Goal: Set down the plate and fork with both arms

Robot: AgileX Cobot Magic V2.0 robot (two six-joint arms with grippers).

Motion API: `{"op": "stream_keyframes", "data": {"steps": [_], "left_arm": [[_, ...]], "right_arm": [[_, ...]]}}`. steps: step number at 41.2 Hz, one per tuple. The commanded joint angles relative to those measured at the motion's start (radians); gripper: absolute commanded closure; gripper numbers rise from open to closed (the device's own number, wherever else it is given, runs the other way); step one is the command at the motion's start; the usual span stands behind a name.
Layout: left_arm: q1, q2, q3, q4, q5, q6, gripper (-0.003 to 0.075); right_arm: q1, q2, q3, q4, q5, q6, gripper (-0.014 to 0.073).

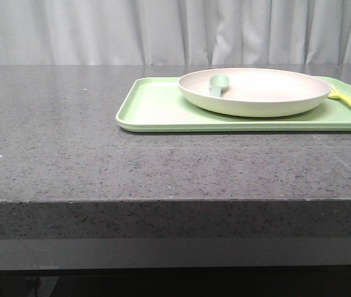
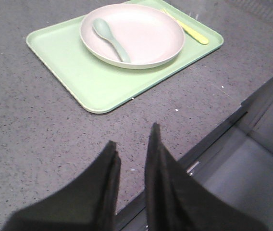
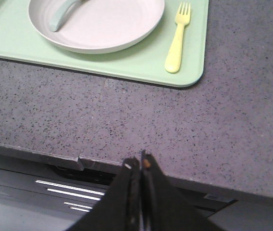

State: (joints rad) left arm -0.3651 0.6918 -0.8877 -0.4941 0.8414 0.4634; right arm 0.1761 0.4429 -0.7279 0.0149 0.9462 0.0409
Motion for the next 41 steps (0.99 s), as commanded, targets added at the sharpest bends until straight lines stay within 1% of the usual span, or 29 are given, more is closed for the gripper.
{"op": "stream_keyframes", "data": {"steps": [1, 4, 7, 29, 32, 35, 38, 41], "left_arm": [[0.001, 0.004, -0.027, 0.055, -0.092, -0.090, 0.0741], [0.001, 0.004, -0.024, 0.139, -0.112, -0.196, 0.0738], [0.001, 0.004, -0.021, 0.189, -0.125, -0.255, 0.0738], [0.001, 0.004, -0.021, 0.189, -0.125, -0.257, 0.0738], [0.001, -0.027, 0.000, 0.186, -0.137, -0.257, 0.0738], [0.028, -0.071, 0.025, 0.207, -0.169, -0.257, 0.0738], [0.085, -0.132, 0.069, 0.262, -0.224, -0.257, 0.0738], [0.150, -0.214, 0.156, 0.294, -0.291, -0.257, 0.0738]], "right_arm": [[0.001, 0.006, -0.021, -0.002, -0.086, -0.001, 0.0658], [0.001, 0.006, -0.021, 0.001, -0.108, 0.000, 0.0662], [0.001, 0.006, -0.021, 0.009, -0.113, 0.000, 0.0662], [0.001, 0.006, -0.021, 0.009, -0.112, 0.000, 0.0662], [0.001, 0.006, -0.021, 0.009, -0.112, 0.000, 0.0662], [0.001, 0.006, -0.021, 0.009, -0.112, 0.000, 0.0662], [0.001, 0.006, -0.021, 0.009, -0.111, 0.000, 0.0662], [0.001, 0.006, -0.021, 0.009, -0.111, 0.000, 0.0662]]}}
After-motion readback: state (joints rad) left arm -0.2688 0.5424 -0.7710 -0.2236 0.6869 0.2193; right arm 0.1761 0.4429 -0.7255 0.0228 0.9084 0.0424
